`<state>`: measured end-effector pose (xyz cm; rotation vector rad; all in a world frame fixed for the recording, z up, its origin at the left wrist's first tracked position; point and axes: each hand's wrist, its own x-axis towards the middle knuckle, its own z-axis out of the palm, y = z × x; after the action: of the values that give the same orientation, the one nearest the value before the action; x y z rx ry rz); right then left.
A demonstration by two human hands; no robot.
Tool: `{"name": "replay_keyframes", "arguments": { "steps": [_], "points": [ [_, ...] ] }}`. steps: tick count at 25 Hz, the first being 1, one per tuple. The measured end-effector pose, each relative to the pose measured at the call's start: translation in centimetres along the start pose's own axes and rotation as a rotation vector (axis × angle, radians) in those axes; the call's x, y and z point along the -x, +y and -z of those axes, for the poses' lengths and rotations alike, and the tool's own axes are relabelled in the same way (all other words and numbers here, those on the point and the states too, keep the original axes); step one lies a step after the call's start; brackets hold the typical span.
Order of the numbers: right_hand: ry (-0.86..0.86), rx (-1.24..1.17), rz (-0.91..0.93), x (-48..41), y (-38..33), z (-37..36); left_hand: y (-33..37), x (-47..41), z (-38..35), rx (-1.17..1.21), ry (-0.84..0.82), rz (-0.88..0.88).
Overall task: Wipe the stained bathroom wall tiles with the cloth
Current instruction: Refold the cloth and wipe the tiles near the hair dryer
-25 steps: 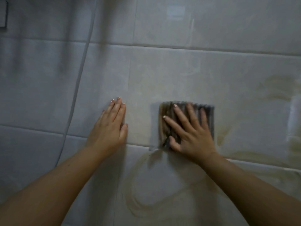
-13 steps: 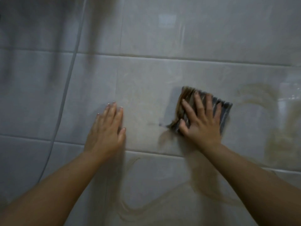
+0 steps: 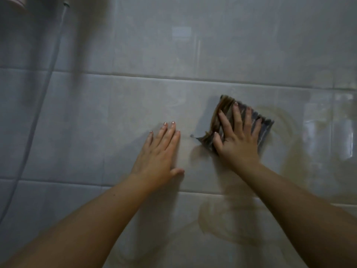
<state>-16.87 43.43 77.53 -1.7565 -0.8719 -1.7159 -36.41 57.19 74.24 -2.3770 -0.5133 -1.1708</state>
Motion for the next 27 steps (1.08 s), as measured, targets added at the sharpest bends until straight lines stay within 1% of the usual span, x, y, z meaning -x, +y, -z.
{"name": "replay_keyframes", "arguments": {
  "steps": [1,3,4,5,6,8,9,10,11,13,14,15,16,18,20,21,22,24,25,26,27],
  "points": [
    [0.010,0.020,0.005,2.2,-0.4,-0.2,0.6,-0.1,0.0,-0.009,0.003,-0.009],
    [-0.046,0.039,0.115,4.6,-1.0,-0.1,1.5,-0.3,-0.1,-0.030,-0.004,-0.029],
    [-0.067,0.027,0.182,3.5,-0.6,0.0,1.7,-0.5,0.0,-0.031,-0.009,-0.033],
    [-0.074,0.026,0.204,1.3,0.1,0.1,2.0,-0.8,0.0,-0.031,-0.014,-0.036],
    [-0.092,0.012,0.165,-1.1,0.9,0.4,2.2,-1.1,0.1,-0.029,-0.019,-0.033],
    [-0.113,-0.026,-0.017,-4.1,2.8,0.9,2.4,-1.5,0.1,-0.028,-0.028,-0.018],
    [-0.081,-0.030,-0.092,-3.9,3.1,0.8,2.5,-1.4,0.0,-0.037,-0.028,-0.013],
    [-0.048,-0.024,-0.128,-2.6,2.8,0.6,2.6,-1.4,-0.1,-0.047,-0.029,-0.011],
    [-0.035,-0.006,-0.106,-0.9,2.0,0.4,2.7,-1.3,-0.1,-0.052,-0.029,-0.010],
    [-0.087,0.019,0.060,1.3,-0.1,0.2,3.0,-1.2,0.0,-0.055,-0.028,-0.006],
    [-0.116,0.014,0.153,0.6,-0.3,0.3,2.9,-1.4,0.0,-0.054,-0.025,0.000],
    [-0.134,0.011,0.203,-1.1,0.3,0.5,3.0,-1.5,0.1,-0.054,-0.029,0.006],
    [-0.158,0.002,0.191,-3.3,1.3,0.9,3.0,-1.7,0.2,-0.058,-0.035,0.010],
    [-0.158,-0.020,0.006,-5.7,4.4,1.4,3.2,-1.6,0.1,-0.053,-0.044,0.014],
    [-0.069,-0.005,-0.136,-3.6,6.6,1.3,3.4,-1.3,0.0,-0.043,-0.024,0.010],
    [-0.035,0.002,-0.151,-1.2,6.5,1.2,3.4,-1.2,-0.1,-0.040,-0.011,0.006],
    [-0.040,0.014,-0.125,1.3,5.6,1.2,3.3,-1.1,0.0,-0.038,-0.001,0.003],
    [-0.094,0.018,0.010,3.6,4.0,0.9,3.5,-1.3,0.1,-0.030,0.003,0.008],
    [-0.129,0.015,0.090,2.8,4.1,0.8,3.8,-1.6,0.2,-0.027,0.006,0.009],
    [-0.154,0.008,0.126,0.8,4.6,0.9,4.2,-2.0,0.2,-0.028,0.006,0.006],
    [-0.170,0.002,0.104,-1.4,5.6,1.2,4.6,-2.5,0.2,-0.029,0.005,-0.006]
  ]
}}
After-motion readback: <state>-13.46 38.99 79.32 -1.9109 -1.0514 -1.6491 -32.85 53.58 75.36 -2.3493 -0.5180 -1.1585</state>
